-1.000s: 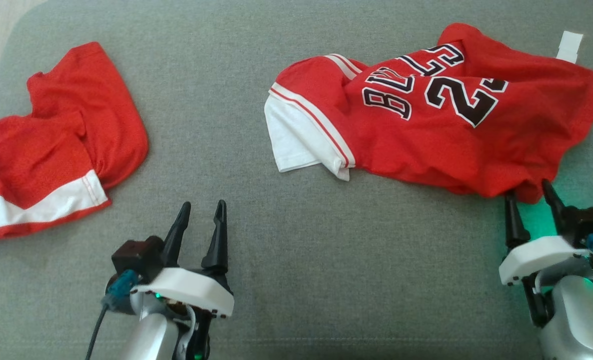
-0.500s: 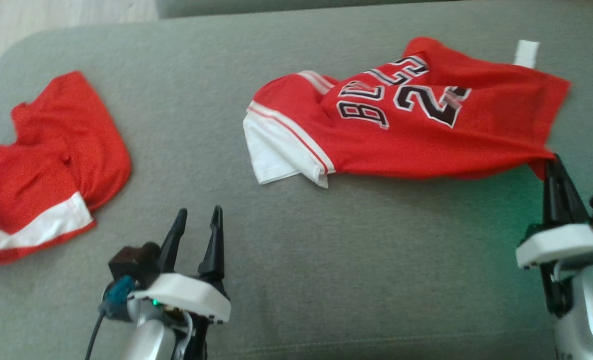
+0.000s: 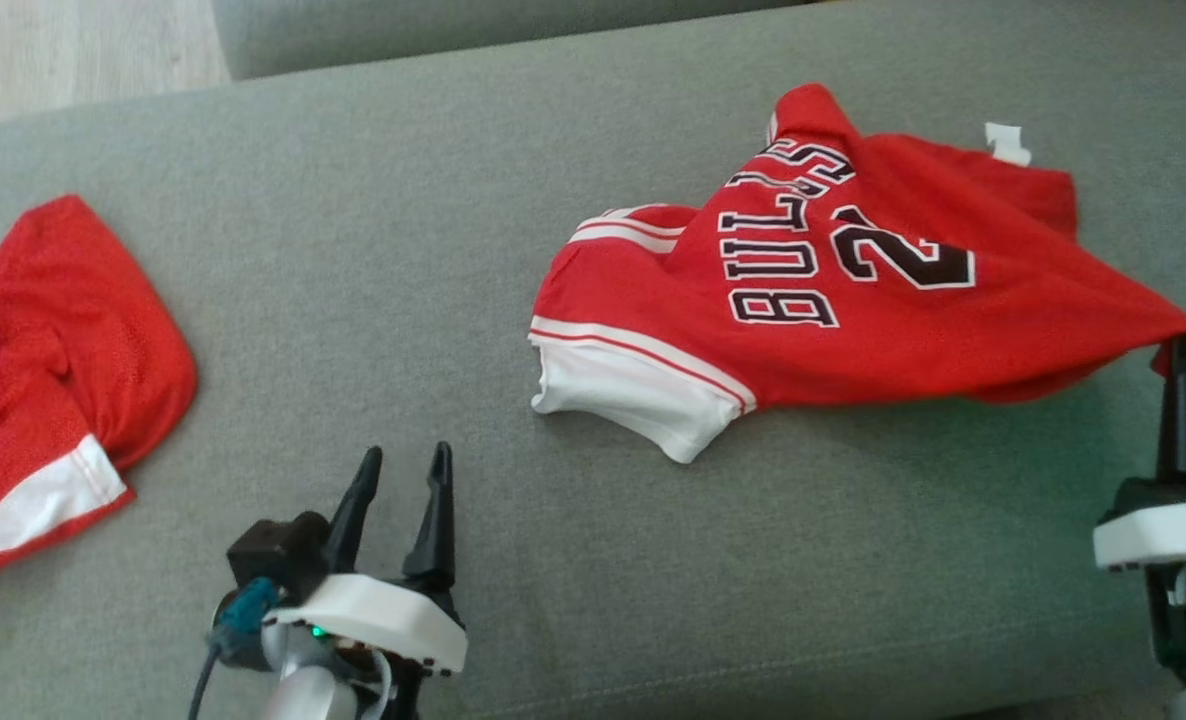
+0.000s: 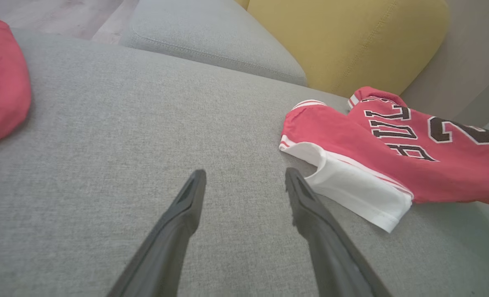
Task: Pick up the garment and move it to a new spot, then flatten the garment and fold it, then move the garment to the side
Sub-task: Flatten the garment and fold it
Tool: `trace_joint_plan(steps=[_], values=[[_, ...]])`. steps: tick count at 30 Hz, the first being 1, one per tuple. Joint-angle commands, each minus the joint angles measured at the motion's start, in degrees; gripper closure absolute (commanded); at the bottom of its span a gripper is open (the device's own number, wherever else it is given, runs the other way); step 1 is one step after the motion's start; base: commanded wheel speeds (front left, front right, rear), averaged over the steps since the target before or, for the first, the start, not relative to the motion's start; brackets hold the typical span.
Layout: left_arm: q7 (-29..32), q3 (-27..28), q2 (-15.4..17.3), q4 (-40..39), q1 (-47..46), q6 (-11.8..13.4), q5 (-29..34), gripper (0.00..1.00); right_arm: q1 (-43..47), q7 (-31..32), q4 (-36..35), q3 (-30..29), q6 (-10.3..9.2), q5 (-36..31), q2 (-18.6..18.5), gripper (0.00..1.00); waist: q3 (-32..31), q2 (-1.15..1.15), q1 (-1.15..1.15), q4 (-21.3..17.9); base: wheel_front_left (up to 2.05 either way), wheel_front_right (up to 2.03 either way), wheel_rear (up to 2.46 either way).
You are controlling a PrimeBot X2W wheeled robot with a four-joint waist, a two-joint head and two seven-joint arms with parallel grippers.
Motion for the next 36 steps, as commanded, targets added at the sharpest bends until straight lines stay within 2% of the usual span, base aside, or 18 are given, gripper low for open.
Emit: trace_joint_plan(steps=[1, 7, 11, 12, 13, 14, 17, 22, 28, 36], values=[[-0.3, 1.4, 0.4, -1.9, -2.2, -0.2, 0.2, 0.0, -1.6, 0.6, -2.3, 1.7, 0.37, 0.1, -1.5, 1.0, 0.9, 0.0, 0.0, 0.8, 0.0, 0.0, 0.0], [-0.3, -0.4, 0.4, -1.3, -4.2, -0.8, 0.4, 0.0, -7.5, 3.5, 3.5, 3.5, 0.37, -1.8, -3.7, 1.0, 3.5, 0.0, 0.0, 4.9, 0.0, 0.0, 0.0], [-0.3, -1.4, 0.4, -1.5, -5.5, -0.6, 0.1, 0.0, -13.9, 5.2, 13.5, 3.7, 0.37, -4.7, -5.4, 1.0, 5.0, 0.0, 0.0, 8.9, 0.0, 0.0, 0.0], [-0.3, -1.4, 0.4, -1.5, -5.5, -0.5, 0.1, 0.0, -15.0, 5.7, 15.8, 3.4, 0.37, -5.5, -5.6, 0.22, 5.2, 0.0, 0.0, 9.3, 0.0, 0.0, 0.0], [-0.3, -1.4, 0.4, -1.5, -5.5, -0.5, 0.1, 0.0, -15.0, 5.7, 15.8, 3.4, 0.37, -5.5, -5.6, 0.22, 5.2, 0.0, 0.0, 9.3, 0.0, 0.0, 0.0], [-0.3, -1.5, 0.4, -1.5, -5.6, -0.5, 0.1, 0.0, -16.1, 5.9, 18.0, 2.9, 0.37, -6.1, -5.6, 0.0, 5.2, 0.0, 0.0, 9.7, 0.0, 0.0, 0.0], [-0.3, -1.4, 0.4, -1.5, -5.4, -0.4, 0.0, 0.0, -18.8, 4.4, 22.5, 0.3, 0.37, -7.2, -5.0, 0.0, 5.1, 0.0, 0.0, 10.2, 0.0, 0.0, 0.0], [-0.3, -0.6, 0.4, -1.9, -4.8, -0.3, 0.1, 0.0, -19.4, 0.5, 24.9, -4.5, 0.37, -7.9, -4.5, 0.0, 4.2, 0.0, 0.0, 8.5, 0.0, 0.0, 0.0], [-0.3, -0.6, 0.4, -2.4, -5.0, -0.6, 0.1, 0.0, -15.2, -1.2, 22.1, -7.9, 0.37, -6.3, -2.8, 0.0, 3.1, 0.0, 0.0, 4.0, 0.0, 0.0, 0.0], [-0.3, -2.2, 0.4, -2.3, -8.7, -1.8, -0.8, 0.0, -10.0, -1.4, 16.9, -6.7, 0.37, -3.9, 1.2, 0.0, 4.0, 0.0, 0.0, -2.0, 0.0, 0.0, 0.0]])
